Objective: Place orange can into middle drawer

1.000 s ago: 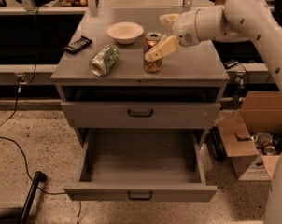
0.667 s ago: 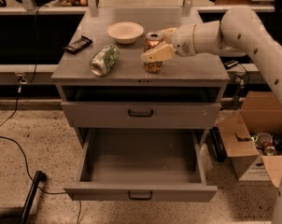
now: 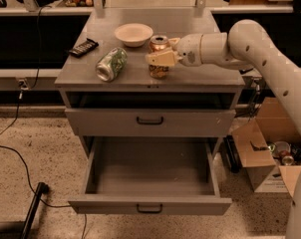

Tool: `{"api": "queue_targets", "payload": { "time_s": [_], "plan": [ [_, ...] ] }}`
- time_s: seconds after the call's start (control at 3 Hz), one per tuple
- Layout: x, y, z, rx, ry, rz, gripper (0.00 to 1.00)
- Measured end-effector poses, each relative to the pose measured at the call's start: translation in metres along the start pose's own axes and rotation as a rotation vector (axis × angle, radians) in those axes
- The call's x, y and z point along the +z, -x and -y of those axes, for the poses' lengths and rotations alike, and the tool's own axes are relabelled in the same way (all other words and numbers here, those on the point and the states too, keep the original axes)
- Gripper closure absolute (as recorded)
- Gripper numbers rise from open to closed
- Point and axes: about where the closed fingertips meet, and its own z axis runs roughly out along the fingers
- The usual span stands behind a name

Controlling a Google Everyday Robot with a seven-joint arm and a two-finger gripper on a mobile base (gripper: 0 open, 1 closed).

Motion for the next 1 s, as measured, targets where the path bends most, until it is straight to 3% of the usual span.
{"api": "queue_targets", "payload": {
  "time_s": [0.33,0.67,1.0],
  "plan": [
    [-0.027,0.008,0.001,-0.062,0.067,0.035,1.00],
    [-0.083,0.008,-0.014,-0.160,0.135,0.043,1.00],
    [-0.157,-0.011,-0.039,-0.186,0.146,-0.027,1.00]
  ]
}}
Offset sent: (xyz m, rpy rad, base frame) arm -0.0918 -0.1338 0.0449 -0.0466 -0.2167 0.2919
